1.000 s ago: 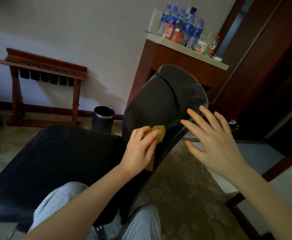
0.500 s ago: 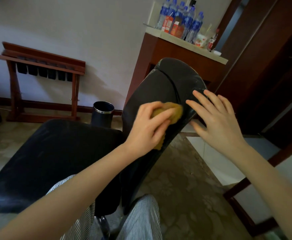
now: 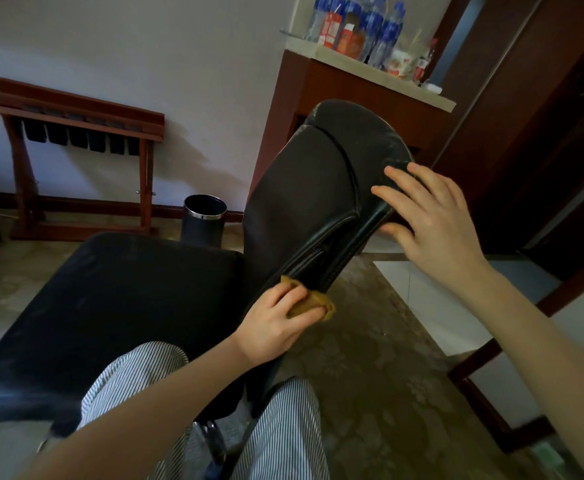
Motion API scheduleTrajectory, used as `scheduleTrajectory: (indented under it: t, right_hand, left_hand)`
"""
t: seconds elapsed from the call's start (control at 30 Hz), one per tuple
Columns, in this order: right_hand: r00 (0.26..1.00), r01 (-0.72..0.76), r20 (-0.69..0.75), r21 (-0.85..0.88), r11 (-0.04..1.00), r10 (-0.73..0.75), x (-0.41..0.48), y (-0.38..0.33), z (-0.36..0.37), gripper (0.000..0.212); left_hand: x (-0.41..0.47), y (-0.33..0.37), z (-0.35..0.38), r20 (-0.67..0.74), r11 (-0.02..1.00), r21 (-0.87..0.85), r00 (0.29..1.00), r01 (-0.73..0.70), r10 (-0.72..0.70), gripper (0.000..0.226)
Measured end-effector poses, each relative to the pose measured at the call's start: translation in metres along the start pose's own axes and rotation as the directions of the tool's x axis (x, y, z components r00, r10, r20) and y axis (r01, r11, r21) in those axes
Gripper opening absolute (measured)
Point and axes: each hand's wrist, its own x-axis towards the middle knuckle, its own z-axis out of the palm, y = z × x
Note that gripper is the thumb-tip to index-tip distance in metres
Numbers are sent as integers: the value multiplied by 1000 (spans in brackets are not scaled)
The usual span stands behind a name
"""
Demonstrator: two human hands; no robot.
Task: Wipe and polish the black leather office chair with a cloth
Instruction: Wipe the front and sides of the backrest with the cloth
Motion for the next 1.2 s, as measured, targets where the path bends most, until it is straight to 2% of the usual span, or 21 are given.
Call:
scheduleTrajectory:
  t: [0.1, 0.23, 0.43, 0.57, 0.67, 0.77, 0.83, 0.9, 1.07, 1.2]
  right_hand:
    - [1000, 5, -9, 1, 1000, -5, -1, -1, 1, 46]
    - [1000, -1, -22, 22, 1000, 2, -3, -2, 6, 49]
    - [983, -167, -50, 128, 978, 175, -6, -5, 8, 68]
    - [962, -247, -61, 218, 944, 265, -14, 3, 8, 62]
    - [894, -397, -24, 422, 815, 448, -14, 9, 12, 67]
    - [784, -528, 117, 640, 558, 609, -8, 9, 14, 70]
    - [742, -560, 206, 714, 421, 638, -6, 9, 14, 64]
    - [757, -541, 241, 752, 376, 608, -4, 11, 11, 58]
    - [840, -472, 251, 777, 417, 481, -1, 12, -4, 56]
    - [922, -375, 206, 685, 625, 327, -1, 10, -8, 69]
  left_hand:
    - [-20, -3, -1, 74, 998, 39, 996, -44, 41, 22]
    - [-7, -1, -11, 69, 995, 60, 995, -81, 77, 26]
    - [86, 6, -40, -110, 996, 71, 992, -50, 58, 32]
    - [164, 12, -58, -158, 996, 76, 986, -49, 60, 24]
    - [212, 13, -67, -127, 999, 24, 991, 30, -26, 22]
    - [241, 5, -72, 14, 984, -81, 988, 156, -155, 27]
    - [243, -2, -74, 108, 979, -137, 985, 150, -136, 29]
    - [237, -5, -81, 146, 977, -171, 984, 124, -100, 28]
    - [214, 3, -97, 208, 986, -157, 978, 53, -19, 26]
    - [182, 7, -104, 270, 999, -42, 962, -30, 40, 28]
